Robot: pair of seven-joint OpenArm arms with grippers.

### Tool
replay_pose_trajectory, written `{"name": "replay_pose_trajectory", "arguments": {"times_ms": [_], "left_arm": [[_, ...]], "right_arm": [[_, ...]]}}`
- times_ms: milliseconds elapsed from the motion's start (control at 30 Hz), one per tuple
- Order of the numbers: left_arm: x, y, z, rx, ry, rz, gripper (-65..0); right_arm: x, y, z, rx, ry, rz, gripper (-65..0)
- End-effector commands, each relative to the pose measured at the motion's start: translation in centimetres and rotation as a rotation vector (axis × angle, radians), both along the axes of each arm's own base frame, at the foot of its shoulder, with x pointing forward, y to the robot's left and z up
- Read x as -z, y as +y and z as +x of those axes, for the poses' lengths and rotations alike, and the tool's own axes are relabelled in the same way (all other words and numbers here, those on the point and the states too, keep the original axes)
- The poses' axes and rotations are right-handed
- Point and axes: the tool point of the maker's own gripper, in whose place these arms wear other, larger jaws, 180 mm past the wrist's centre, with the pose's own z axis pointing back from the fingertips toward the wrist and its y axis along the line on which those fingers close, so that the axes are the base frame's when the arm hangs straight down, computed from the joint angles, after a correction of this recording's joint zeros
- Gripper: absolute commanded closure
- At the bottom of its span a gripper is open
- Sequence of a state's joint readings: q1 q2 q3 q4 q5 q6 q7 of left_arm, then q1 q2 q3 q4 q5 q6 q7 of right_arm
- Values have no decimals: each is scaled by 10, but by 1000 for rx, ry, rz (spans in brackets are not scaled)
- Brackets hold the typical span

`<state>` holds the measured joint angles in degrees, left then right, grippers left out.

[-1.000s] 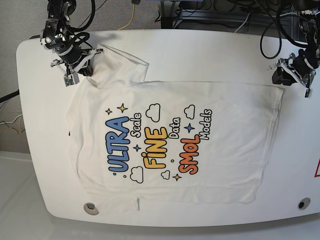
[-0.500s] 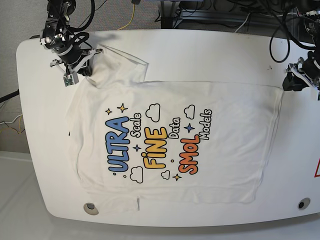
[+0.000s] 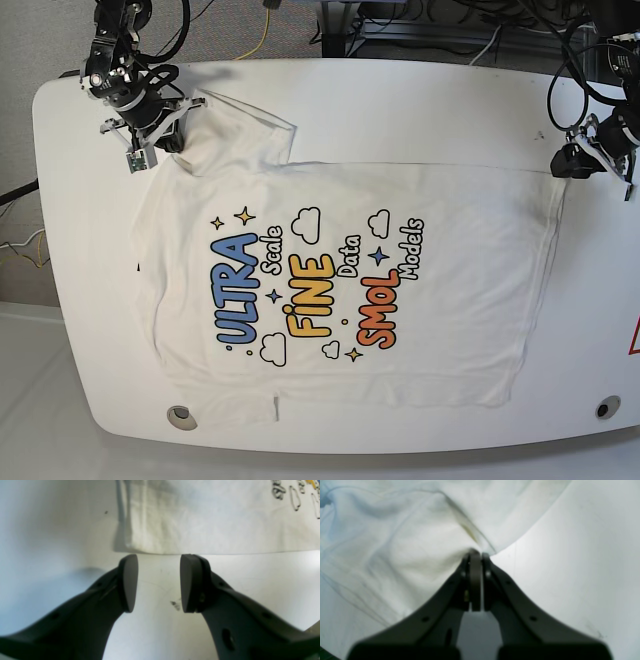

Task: Fold the T-shirt properly

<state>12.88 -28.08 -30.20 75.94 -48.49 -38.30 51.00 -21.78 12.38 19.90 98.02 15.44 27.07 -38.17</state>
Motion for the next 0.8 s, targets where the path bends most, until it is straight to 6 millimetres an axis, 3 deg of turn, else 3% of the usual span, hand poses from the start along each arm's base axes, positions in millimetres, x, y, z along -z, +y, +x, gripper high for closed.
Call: {"name": "replay_pose_trajectory", "arguments": {"times_ms": [0, 267, 333, 600, 767], "left_arm": [[-3, 7, 15, -4, -15, 16, -256], [18, -4, 17, 30, 39, 31, -256], [34, -8, 11, 64, 94, 74, -258], [40, -11, 12, 101, 109, 126, -254], [41, 2, 17, 113, 118, 216, -217]], "right_arm": [[-6, -4, 3, -7, -16, -14, 0], [-6, -4, 3, -7, -18, -13, 0], [-6, -3, 4, -8, -20, -11, 0], [-6, -4, 4, -9, -18, -13, 0], [-6, -3, 4, -6, -24, -9, 0]]}}
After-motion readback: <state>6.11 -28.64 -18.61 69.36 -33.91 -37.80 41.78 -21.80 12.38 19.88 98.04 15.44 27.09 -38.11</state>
